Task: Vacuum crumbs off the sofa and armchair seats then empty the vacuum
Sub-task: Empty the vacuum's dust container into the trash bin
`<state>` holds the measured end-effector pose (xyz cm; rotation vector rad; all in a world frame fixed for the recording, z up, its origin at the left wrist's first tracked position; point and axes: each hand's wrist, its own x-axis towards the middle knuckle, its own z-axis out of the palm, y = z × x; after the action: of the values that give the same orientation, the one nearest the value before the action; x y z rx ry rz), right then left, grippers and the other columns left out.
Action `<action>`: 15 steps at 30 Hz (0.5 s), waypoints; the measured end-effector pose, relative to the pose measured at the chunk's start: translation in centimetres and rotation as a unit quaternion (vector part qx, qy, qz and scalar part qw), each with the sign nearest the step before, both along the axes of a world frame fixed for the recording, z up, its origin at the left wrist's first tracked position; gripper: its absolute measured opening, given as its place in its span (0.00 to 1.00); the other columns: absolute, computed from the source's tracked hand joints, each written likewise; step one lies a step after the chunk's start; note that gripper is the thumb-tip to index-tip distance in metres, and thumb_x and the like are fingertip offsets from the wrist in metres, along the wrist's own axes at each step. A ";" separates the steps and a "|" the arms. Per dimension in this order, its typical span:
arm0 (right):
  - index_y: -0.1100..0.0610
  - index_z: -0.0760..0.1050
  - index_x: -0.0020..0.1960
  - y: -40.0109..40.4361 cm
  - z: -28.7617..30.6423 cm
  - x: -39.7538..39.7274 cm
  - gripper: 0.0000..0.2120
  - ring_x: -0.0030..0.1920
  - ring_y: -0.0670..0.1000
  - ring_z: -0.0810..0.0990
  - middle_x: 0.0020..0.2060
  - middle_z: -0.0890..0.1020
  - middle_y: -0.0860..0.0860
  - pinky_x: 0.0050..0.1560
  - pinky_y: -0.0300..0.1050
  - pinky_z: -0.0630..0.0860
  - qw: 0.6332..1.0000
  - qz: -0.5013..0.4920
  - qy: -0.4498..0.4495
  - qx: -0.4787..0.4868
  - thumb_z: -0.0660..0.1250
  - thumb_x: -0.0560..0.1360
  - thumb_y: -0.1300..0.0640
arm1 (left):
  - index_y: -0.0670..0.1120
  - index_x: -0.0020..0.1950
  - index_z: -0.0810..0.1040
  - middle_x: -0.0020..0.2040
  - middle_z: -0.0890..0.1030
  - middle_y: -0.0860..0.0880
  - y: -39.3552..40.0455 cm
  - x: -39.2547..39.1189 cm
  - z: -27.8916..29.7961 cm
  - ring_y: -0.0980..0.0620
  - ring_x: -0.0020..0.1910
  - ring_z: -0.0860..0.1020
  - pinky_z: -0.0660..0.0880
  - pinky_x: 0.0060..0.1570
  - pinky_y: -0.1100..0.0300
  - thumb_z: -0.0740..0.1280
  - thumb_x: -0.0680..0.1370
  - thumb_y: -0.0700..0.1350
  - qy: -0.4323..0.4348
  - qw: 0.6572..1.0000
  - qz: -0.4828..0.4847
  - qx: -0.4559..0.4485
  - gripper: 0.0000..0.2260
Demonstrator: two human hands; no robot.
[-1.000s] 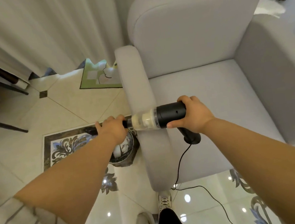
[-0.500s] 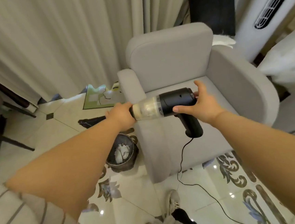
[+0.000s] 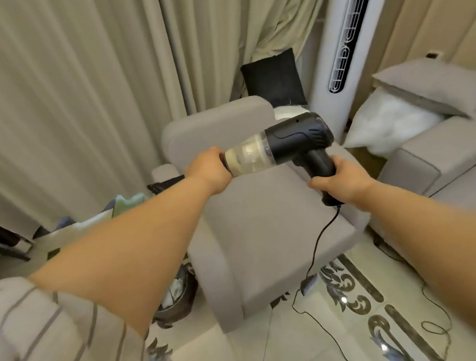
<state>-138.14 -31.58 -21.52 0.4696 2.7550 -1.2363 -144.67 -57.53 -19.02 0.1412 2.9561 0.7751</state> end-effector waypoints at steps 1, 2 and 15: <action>0.48 0.67 0.58 3.1 0.5 1.2 0.20 0.42 0.48 0.76 0.43 0.76 0.49 0.38 0.42 0.72 1.000 -0.018 0.001 0.001 0.73 0.72 0.49 | 0.46 0.53 0.72 0.52 0.78 0.44 3.7 0.6 0.4 0.41 0.52 0.76 0.74 0.55 0.47 0.68 0.73 0.44 0.014 1.000 -0.010 -0.010 0.11; 0.49 0.67 0.58 4.0 0.4 1.4 0.20 0.41 0.48 0.75 0.43 0.75 0.48 0.39 0.42 0.71 1.000 -0.023 0.006 -0.001 0.73 0.72 0.50 | 0.46 0.56 0.72 0.54 0.77 0.43 4.9 0.8 0.4 0.41 0.52 0.76 0.74 0.55 0.47 0.68 0.73 0.44 0.019 1.000 -0.006 -0.020 0.13; 0.53 0.68 0.59 28.1 3.9 6.4 0.20 0.41 0.51 0.79 0.45 0.77 0.53 0.36 0.43 0.74 0.990 -0.119 0.031 -0.067 0.72 0.73 0.49 | 0.48 0.61 0.74 0.62 0.75 0.47 35.9 7.8 -0.8 0.48 0.59 0.74 0.71 0.54 0.58 0.73 0.72 0.49 -0.132 0.974 -0.147 0.111 0.19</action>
<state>-131.70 -3.47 -17.65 0.7762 2.7041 -1.5009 -136.86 -21.61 -19.79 0.4407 2.5168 0.9888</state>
